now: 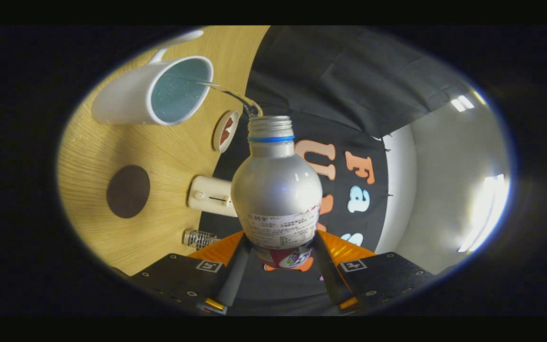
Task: Take the bottle from table, then pour the juice into the cup, finally place the bottle on the coaster
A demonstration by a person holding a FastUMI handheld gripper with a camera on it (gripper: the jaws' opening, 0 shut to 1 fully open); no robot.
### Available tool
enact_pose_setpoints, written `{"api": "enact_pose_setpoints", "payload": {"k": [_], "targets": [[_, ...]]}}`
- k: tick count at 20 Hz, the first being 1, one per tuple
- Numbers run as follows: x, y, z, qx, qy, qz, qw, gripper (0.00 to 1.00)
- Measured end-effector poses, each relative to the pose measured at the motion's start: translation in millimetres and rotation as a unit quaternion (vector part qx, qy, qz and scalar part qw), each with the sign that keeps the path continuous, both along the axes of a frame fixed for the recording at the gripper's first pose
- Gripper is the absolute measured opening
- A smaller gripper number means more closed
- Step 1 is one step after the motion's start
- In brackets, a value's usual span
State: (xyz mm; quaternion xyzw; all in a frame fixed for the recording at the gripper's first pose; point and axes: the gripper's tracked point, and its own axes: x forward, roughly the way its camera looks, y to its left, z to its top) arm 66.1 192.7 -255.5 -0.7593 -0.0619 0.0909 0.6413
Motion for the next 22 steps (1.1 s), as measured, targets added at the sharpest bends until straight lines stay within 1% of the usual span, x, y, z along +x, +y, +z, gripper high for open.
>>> {"api": "enact_pose_setpoints", "payload": {"k": [7, 11, 14, 22], "targets": [[7.6, -4.6, 13.7, -0.024, -0.030, 0.002, 0.999, 0.74], [23.8, 2.9, 24.9, -0.033, -0.033, 0.011, 0.999, 0.74], [22.9, 1.0, 27.6, -0.049, -0.033, 0.021, 0.998, 0.74], [19.8, 3.2, 33.8, -0.071, -0.042, 0.028, 0.996, 0.74]]}}
